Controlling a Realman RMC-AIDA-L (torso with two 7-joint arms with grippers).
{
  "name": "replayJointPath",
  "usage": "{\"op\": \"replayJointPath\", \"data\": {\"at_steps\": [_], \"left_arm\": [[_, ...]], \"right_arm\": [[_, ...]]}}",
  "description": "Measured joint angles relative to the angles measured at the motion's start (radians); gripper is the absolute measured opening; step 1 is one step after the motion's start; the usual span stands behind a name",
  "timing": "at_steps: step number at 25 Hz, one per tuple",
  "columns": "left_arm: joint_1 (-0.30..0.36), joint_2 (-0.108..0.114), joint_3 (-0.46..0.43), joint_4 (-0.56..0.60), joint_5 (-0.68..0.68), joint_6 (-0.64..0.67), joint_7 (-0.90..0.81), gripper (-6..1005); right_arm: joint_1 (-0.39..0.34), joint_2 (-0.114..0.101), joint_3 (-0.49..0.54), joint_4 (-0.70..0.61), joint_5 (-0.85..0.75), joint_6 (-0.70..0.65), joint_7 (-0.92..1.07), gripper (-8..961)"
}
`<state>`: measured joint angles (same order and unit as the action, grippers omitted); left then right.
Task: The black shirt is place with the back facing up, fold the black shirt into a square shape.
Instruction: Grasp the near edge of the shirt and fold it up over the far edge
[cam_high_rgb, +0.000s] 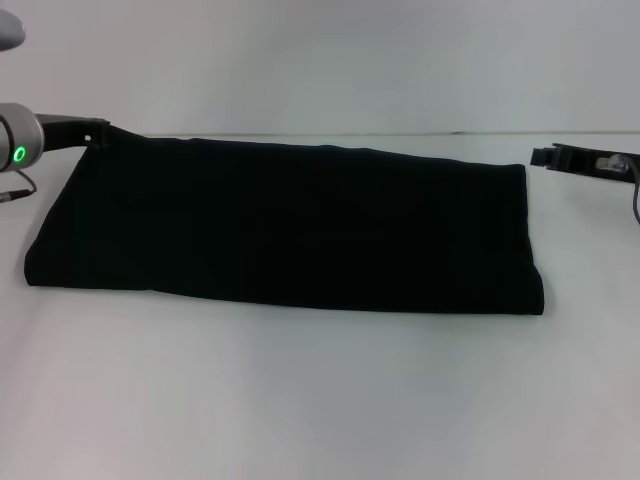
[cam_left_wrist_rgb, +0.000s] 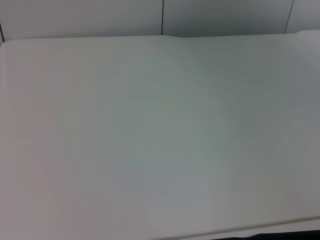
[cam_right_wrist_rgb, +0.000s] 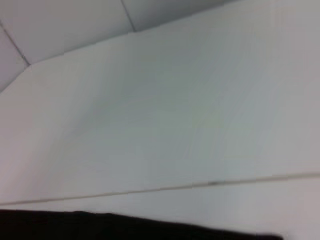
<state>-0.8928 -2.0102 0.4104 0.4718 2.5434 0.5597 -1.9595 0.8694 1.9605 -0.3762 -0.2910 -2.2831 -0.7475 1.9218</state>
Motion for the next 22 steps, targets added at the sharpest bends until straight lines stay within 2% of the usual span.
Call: {"op": "replayJointPath", "data": {"at_steps": [2, 5, 9, 18, 22], "left_arm": [[0.0, -0.002, 0.001, -0.005, -0.008, 0.002, 0.01, -1], [0.0, -0.006, 0.001, -0.008, -0.011, 0.005, 0.015, -1], [0.001, -0.009, 0.001, -0.009, -0.011, 0.021, 0.028, -1], [0.006, -0.009, 0.001, -0.009, -0.012, 0.027, 0.034, 0], [0.006, -0.01, 0.001, -0.009, -0.012, 0.027, 0.035, 0]], "right_arm": [[-0.002, -0.013, -0.069, 0.001, -0.001, -0.015, 0.092, 46], [0.001, -0.016, -0.184, 0.0, -0.002, -0.017, 0.207, 57], [0.016, -0.008, -0.259, -0.001, -0.002, -0.009, 0.268, 226], [0.049, 0.042, -0.36, 0.007, -0.003, 0.166, 0.281, 474], [0.057, 0.065, -0.381, 0.008, -0.003, 0.227, 0.279, 522]]}}
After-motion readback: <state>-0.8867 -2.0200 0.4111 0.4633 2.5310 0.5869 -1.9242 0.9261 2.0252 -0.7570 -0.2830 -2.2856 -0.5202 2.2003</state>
